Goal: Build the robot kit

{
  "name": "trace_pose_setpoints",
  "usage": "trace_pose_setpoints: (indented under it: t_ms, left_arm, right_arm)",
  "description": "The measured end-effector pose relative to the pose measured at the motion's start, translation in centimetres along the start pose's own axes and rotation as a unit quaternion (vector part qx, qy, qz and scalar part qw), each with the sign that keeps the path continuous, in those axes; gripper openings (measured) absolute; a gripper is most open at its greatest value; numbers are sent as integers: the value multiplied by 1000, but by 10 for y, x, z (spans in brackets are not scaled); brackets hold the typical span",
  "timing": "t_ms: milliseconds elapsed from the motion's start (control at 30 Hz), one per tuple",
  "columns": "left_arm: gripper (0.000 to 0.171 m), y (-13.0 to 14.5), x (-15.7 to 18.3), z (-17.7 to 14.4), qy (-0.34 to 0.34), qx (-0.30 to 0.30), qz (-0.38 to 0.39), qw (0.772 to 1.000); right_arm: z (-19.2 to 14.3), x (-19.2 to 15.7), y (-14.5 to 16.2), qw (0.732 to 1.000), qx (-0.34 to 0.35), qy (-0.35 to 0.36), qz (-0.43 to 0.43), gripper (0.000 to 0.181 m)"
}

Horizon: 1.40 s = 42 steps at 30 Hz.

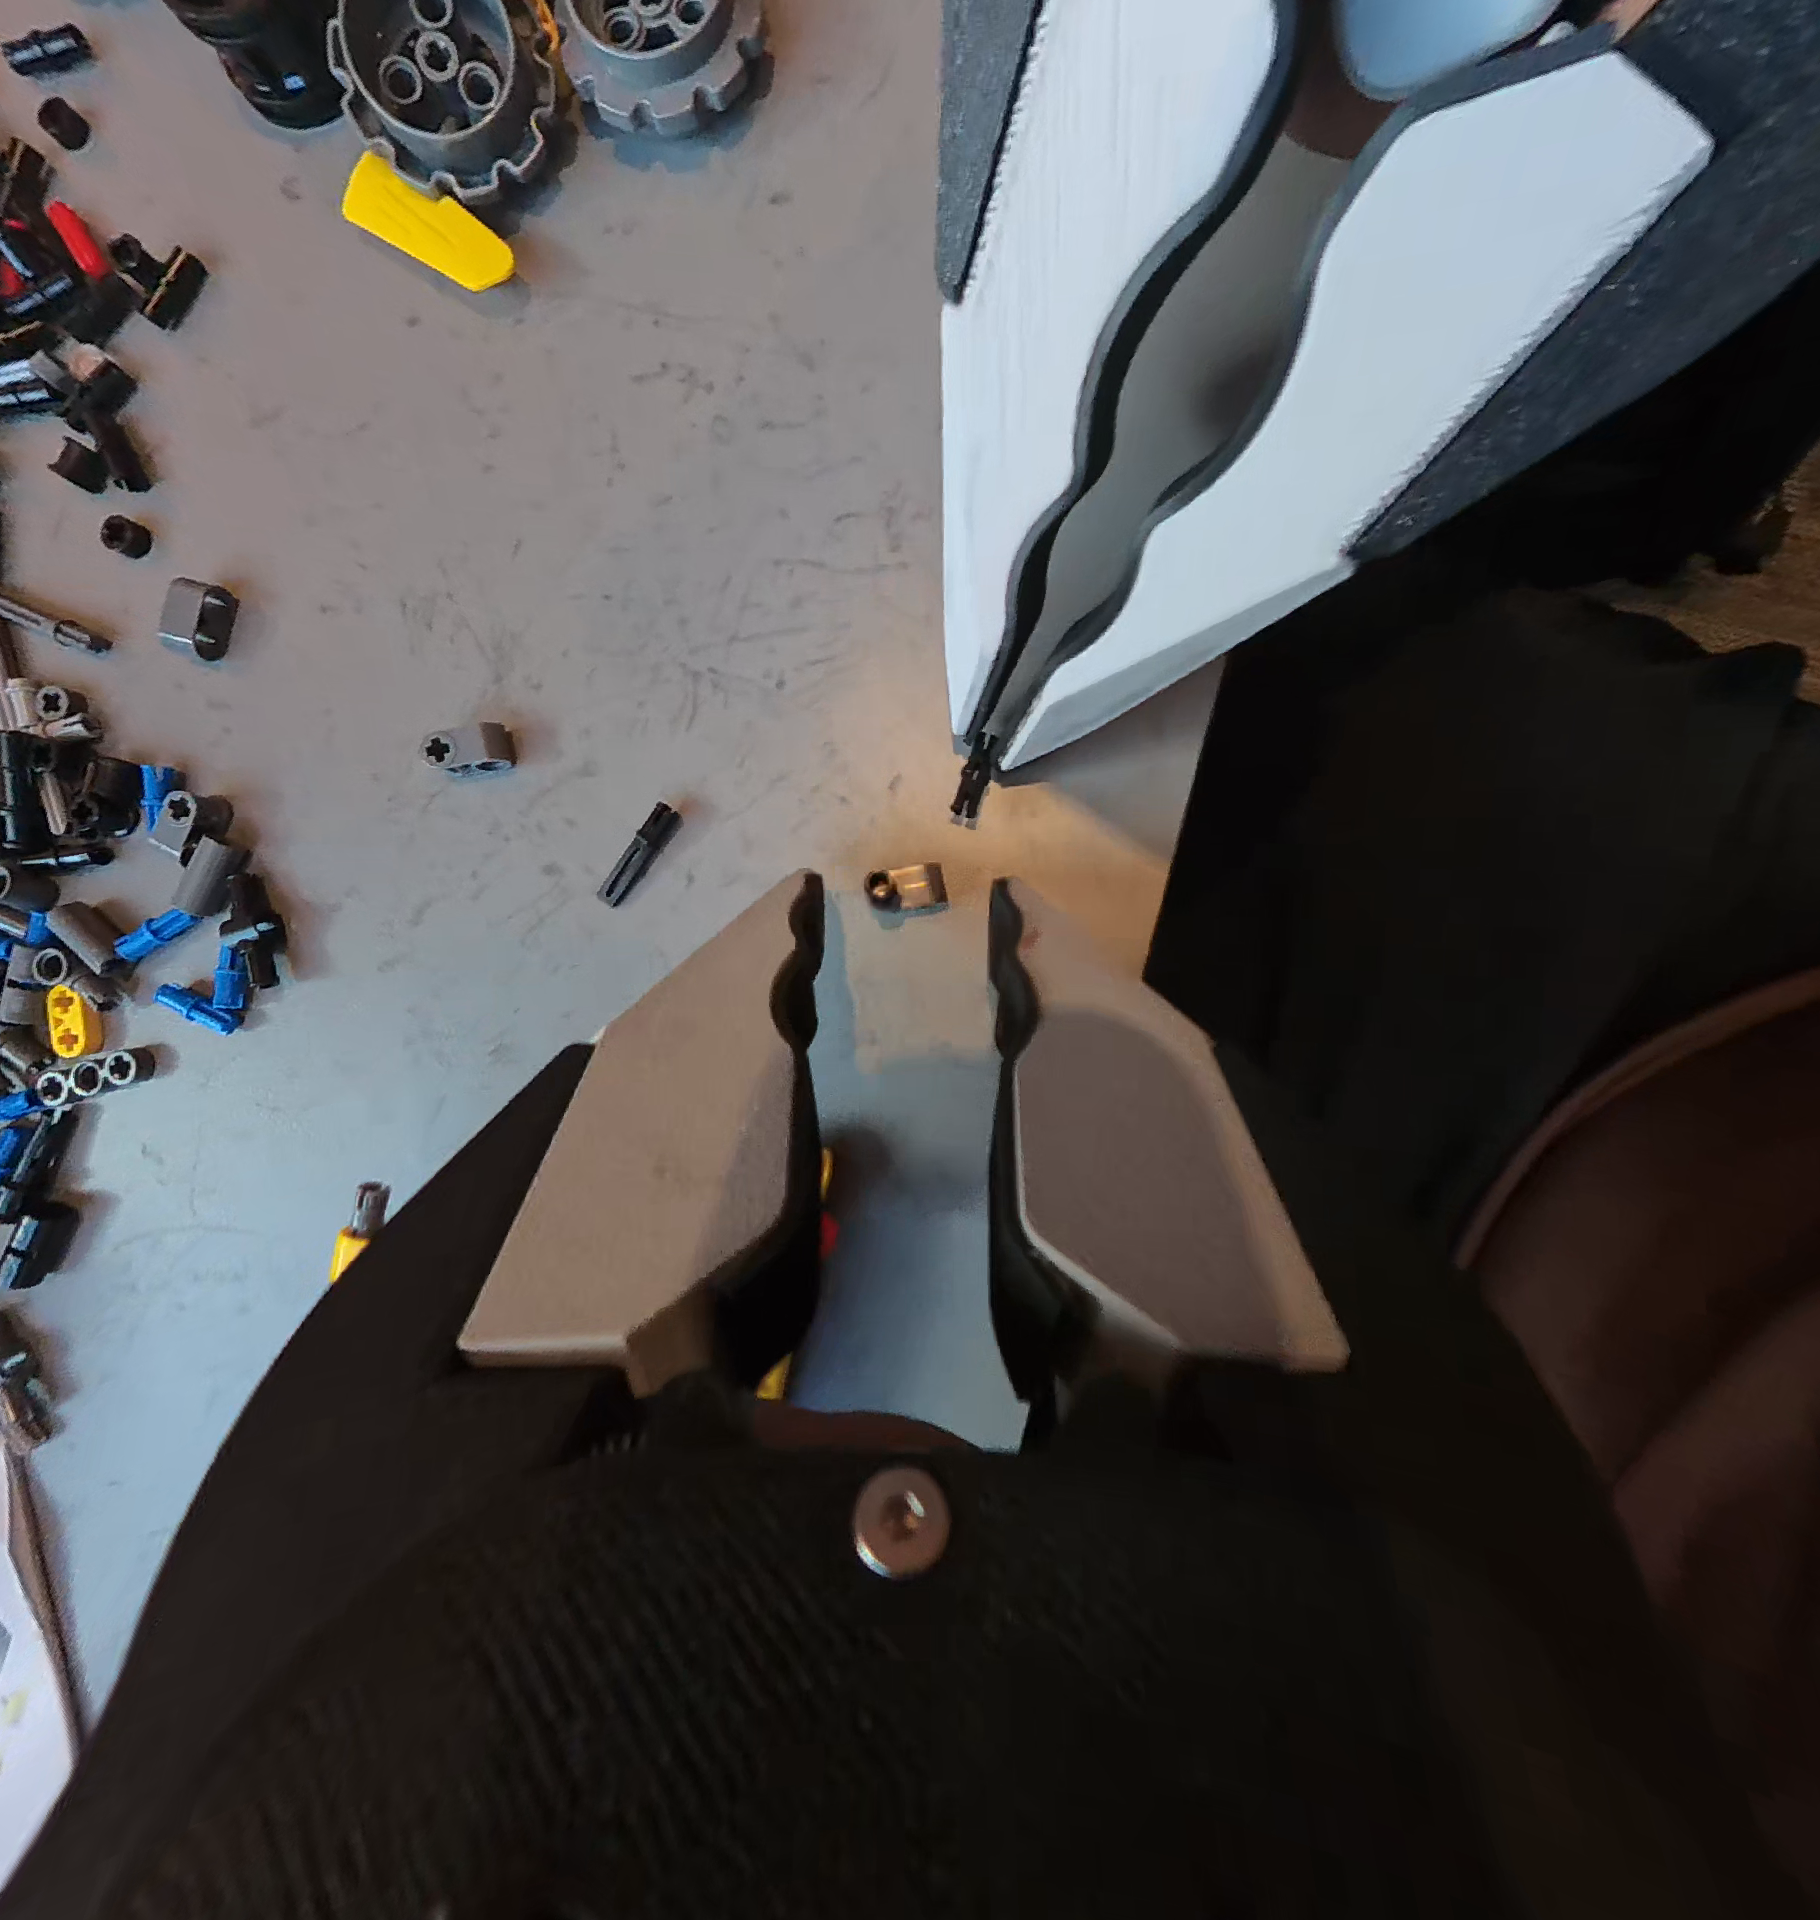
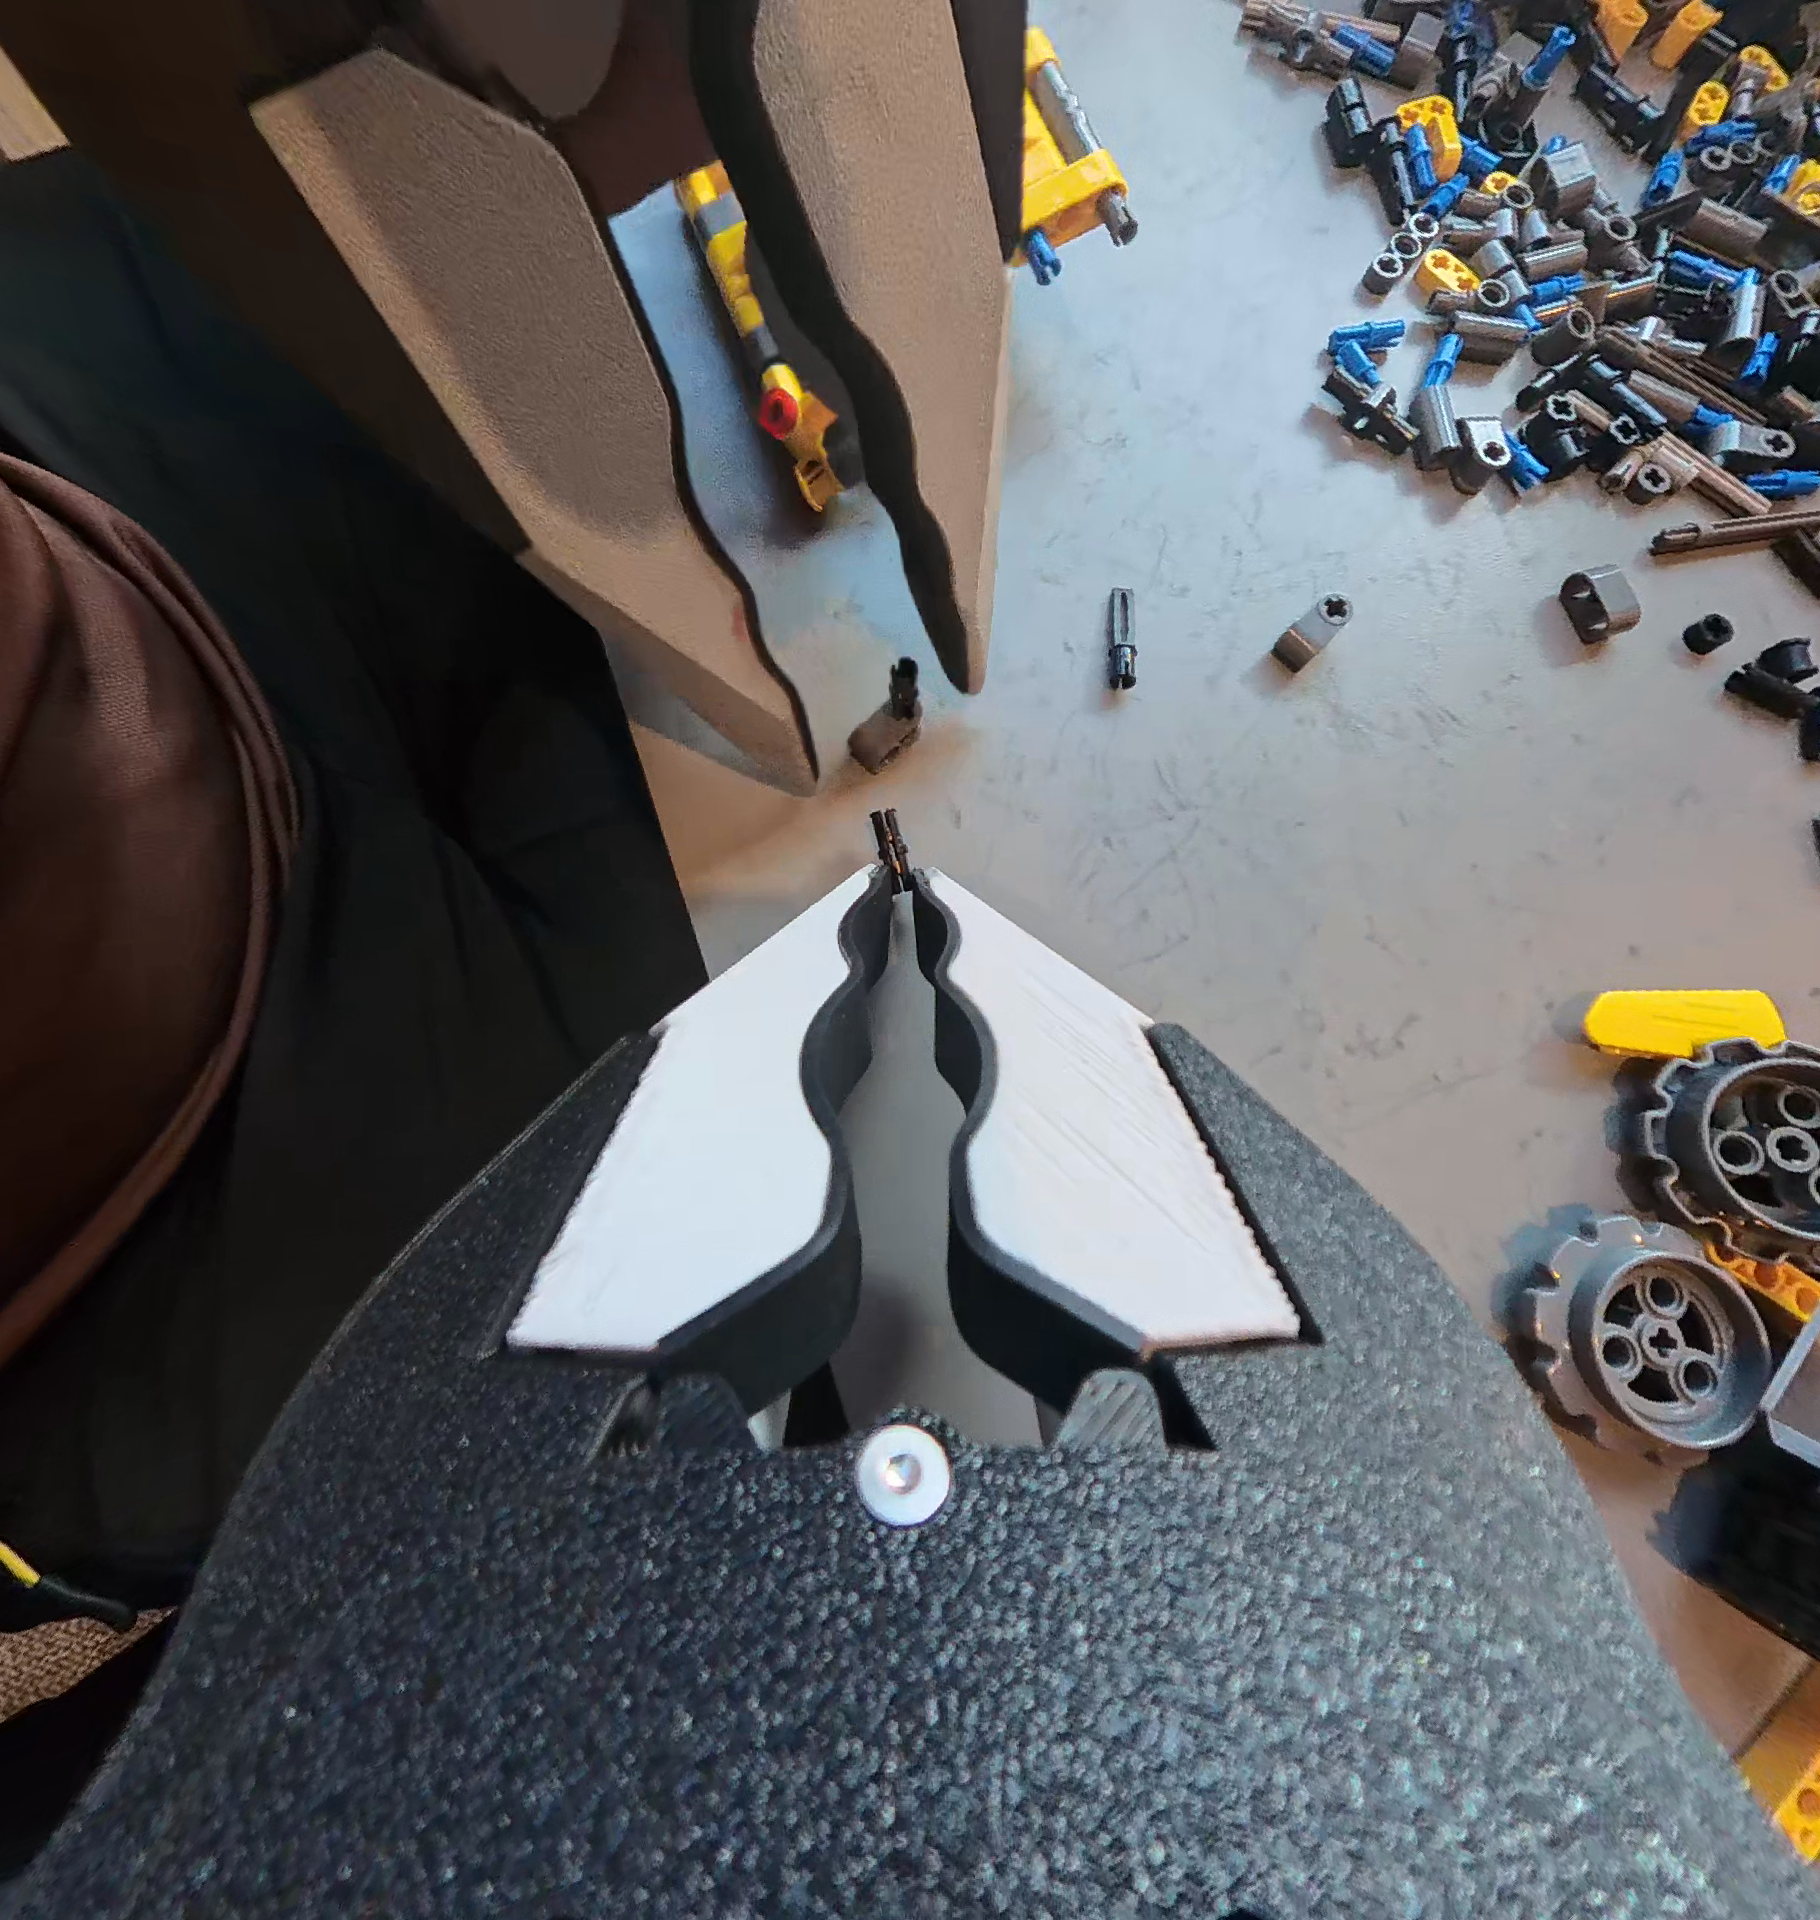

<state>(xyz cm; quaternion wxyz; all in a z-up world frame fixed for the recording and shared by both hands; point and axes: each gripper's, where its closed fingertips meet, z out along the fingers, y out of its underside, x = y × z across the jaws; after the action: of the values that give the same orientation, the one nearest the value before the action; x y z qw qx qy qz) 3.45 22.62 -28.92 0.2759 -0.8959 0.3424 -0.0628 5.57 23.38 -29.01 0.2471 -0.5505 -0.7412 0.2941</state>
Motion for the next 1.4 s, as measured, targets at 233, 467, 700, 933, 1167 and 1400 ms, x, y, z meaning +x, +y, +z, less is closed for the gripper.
trace_pose_setpoints:
  t_ms: [233,467,700,933,1167,1400]
  left_arm:
    - [27,3,2,2,2,-10,3,1000]
    - [14,-1,5,5,26,-3,28,999]
    - [13,0,11,3,66,1,100,993]
    - [13,-1,12,4,79,5,135,988]
    - [13,0,13,3,97,9,146,984]
    - [13,3,16,1,108,19,159,981]
  right_arm:
    - [4,1,-2,1000,-5,4,-1,0]
    - [4,-1,-2,1000,-8,5,-6,0]
    - [5,-8,-4,1000,-9,-3,-24,0]
    - [4,-8,-5,1000,-8,-3,-30,0]
    - [4,-10,-4,999,-1,-18,-30,0]
    - [6,-12,-7,999,13,-37,-7,0]
